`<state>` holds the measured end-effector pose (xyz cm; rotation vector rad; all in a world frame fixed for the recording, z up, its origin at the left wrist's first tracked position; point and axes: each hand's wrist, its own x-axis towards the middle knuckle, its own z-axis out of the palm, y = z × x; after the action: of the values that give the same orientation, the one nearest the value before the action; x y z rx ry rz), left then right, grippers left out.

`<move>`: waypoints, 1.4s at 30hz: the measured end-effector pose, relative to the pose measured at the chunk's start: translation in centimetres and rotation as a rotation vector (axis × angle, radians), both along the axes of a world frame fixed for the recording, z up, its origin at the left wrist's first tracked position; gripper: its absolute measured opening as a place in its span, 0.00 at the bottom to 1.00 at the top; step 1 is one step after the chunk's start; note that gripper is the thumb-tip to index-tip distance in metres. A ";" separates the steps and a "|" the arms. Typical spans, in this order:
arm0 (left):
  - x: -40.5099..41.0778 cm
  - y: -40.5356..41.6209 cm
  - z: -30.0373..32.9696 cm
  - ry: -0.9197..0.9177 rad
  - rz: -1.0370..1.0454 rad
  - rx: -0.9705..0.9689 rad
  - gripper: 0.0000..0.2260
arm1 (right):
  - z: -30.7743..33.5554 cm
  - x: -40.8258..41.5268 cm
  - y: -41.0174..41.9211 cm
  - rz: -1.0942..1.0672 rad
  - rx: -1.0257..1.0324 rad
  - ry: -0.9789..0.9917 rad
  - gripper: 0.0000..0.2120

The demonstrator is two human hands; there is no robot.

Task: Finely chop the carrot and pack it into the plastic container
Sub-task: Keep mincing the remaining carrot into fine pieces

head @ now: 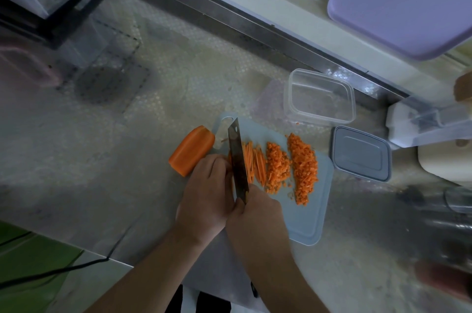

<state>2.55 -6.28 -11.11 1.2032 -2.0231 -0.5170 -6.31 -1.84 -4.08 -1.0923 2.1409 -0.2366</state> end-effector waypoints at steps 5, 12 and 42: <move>0.0 0.1 0.1 -0.013 -0.007 -0.025 0.04 | 0.4 -0.2 -0.8 -0.014 0.030 0.002 0.05; 0.8 -0.2 0.1 0.137 0.046 0.302 0.05 | 0.1 -1.0 -0.9 -0.044 -0.042 0.013 0.08; 1.4 0.9 -1.2 -0.100 -0.019 0.100 0.08 | -0.3 -2.5 0.8 0.081 -0.008 0.051 0.11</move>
<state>3.96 -5.38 -12.34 1.2937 -2.1165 -0.5843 -8.85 -1.07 -4.39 -1.1979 2.1366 -0.1816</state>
